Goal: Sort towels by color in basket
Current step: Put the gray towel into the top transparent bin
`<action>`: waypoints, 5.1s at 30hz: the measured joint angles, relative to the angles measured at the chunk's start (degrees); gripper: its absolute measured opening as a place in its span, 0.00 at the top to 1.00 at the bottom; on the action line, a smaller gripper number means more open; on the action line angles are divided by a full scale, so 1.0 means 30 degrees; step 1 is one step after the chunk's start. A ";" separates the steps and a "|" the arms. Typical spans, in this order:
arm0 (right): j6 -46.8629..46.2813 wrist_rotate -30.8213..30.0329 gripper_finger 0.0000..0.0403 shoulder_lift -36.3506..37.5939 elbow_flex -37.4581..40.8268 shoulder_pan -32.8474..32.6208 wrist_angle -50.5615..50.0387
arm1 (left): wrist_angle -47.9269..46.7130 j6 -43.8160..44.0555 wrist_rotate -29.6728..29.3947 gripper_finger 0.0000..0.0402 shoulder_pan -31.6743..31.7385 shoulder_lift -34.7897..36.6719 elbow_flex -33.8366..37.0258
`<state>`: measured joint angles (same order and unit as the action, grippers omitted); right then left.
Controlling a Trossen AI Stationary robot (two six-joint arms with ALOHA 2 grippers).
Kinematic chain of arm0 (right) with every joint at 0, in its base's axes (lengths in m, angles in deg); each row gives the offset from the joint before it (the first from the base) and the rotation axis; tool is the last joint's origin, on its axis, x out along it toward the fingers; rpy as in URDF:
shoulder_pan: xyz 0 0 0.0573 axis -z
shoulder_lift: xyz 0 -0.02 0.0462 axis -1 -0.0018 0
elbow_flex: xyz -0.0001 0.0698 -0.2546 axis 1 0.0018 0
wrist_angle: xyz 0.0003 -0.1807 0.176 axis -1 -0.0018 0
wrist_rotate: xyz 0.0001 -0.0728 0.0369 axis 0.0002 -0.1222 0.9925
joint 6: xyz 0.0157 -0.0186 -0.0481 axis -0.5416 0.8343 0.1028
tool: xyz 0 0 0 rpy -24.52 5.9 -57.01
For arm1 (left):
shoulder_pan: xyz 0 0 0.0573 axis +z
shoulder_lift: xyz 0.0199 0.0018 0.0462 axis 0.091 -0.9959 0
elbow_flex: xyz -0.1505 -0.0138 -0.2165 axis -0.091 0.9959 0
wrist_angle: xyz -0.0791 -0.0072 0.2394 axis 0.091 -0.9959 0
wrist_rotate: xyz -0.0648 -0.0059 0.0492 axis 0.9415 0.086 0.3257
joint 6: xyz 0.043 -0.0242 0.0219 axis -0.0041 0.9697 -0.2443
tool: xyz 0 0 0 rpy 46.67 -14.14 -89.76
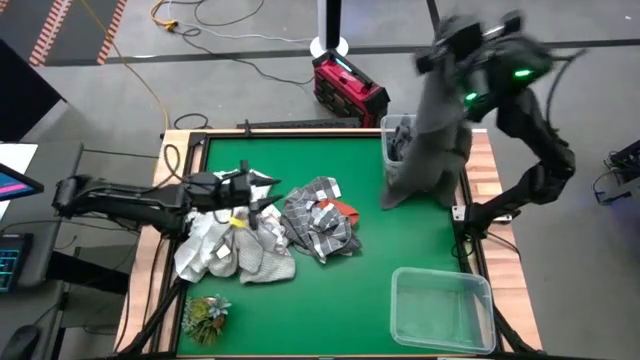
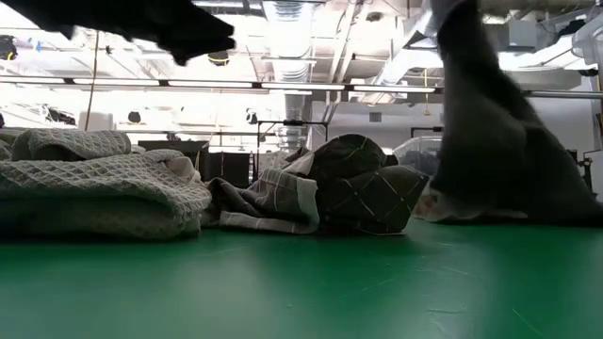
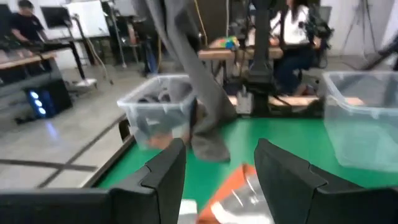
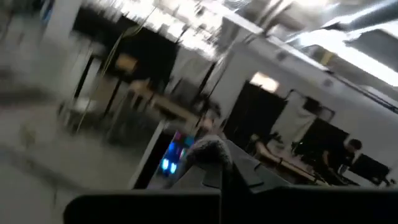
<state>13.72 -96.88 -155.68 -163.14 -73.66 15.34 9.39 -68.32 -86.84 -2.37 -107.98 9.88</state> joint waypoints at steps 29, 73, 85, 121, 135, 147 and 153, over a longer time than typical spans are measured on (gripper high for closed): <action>-2.0366 0.9359 0.94 -0.1406 0.8637 0.4890 -2.2248 | -0.2646 -0.0322 0.3538 0.55 0.0932 -0.1835 -0.1727; -1.5497 1.6762 0.38 -0.0466 0.9617 0.8490 -1.6680 | -0.9573 0.0175 0.3548 0.55 0.0910 0.2784 -0.1705; -0.8723 1.0818 0.38 -0.0647 1.2566 -0.4599 -1.5022 | -1.0292 0.1833 0.3458 0.55 0.0643 0.3070 -0.1705; -0.6155 1.2957 0.38 -1.4541 0.9643 -0.5478 -2.0845 | -1.3415 0.0538 0.1704 0.55 0.0575 0.7695 -0.1705; -0.6372 1.1649 0.77 -1.4876 1.1103 -0.4365 -2.2121 | -1.4178 0.0721 0.1704 0.55 0.0575 0.7696 -0.1705; -0.8412 1.1879 0.94 -1.1935 0.8818 -0.5045 -2.2612 | -1.4099 0.1013 0.1704 0.55 0.0582 0.7702 -0.1705; -0.9237 1.1882 0.95 -0.8536 0.8038 -0.4963 -2.2612 | -1.4012 0.1047 0.1704 0.55 0.0582 0.7700 -0.1705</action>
<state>-13.99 -61.23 -181.28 -139.02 -88.55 -52.50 -32.65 -65.18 -81.72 -0.62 -84.88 4.76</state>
